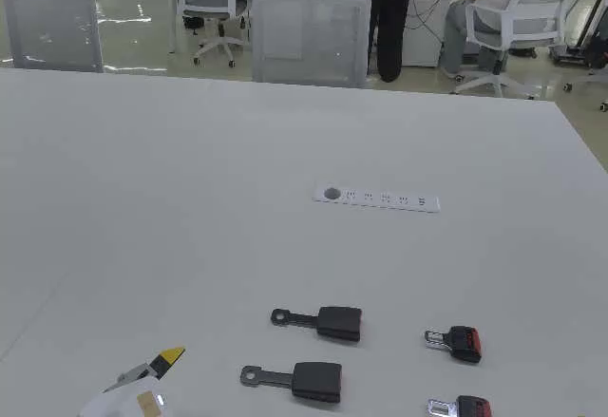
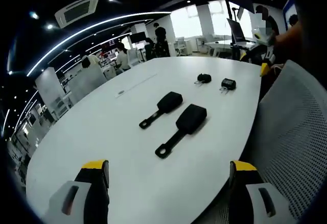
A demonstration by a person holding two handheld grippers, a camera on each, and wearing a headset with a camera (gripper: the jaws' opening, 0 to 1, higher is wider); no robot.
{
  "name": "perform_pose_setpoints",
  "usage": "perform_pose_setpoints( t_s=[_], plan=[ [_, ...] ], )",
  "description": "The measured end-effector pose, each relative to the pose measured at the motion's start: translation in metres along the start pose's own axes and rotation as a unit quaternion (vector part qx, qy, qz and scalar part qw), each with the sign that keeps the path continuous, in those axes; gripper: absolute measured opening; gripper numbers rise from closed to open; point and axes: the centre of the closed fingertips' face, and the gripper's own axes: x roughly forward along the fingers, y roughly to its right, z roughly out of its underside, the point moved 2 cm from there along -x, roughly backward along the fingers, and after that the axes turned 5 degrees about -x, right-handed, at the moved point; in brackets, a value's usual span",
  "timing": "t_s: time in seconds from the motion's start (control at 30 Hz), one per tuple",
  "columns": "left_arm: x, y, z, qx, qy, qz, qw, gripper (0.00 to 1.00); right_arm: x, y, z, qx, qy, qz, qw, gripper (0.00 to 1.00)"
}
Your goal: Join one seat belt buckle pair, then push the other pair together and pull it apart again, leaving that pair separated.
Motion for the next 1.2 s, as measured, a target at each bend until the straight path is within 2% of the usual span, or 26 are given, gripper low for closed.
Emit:
perform_pose_setpoints(
  t_s=[0.4,0.6,0.8,0.93,1.2],
  plan=[
    [-0.0017,0.0014,-0.0034,0.005,0.006,0.005,1.0,0.98,-0.0017,-0.0044,0.0002,-0.011,-0.004,0.006,0.9999,0.91],
    [-0.0024,0.0041,-0.0016,0.018,-0.004,0.023,0.9996,0.98,-0.0056,-0.0028,-0.0004,-0.043,-0.014,0.002,0.999,0.86],
    [-0.0039,0.0004,-0.0041,0.016,0.001,0.012,0.9998,0.96,-0.0047,0.0015,-0.0024,-0.037,-0.013,0.005,0.9992,0.84],
    [-0.0037,-0.0025,-0.0038,0.013,0.003,0.004,0.9999,0.95,-0.0037,0.0027,-0.0032,-0.031,-0.01,0.009,0.9994,0.85],
    [-0.0012,0.0,-0.0005,0.023,-0.003,0.003,0.9997,1.0,-0.0003,0.0049,-0.0004,-0.023,-0.006,0.017,0.9996,0.99]
  ],
)
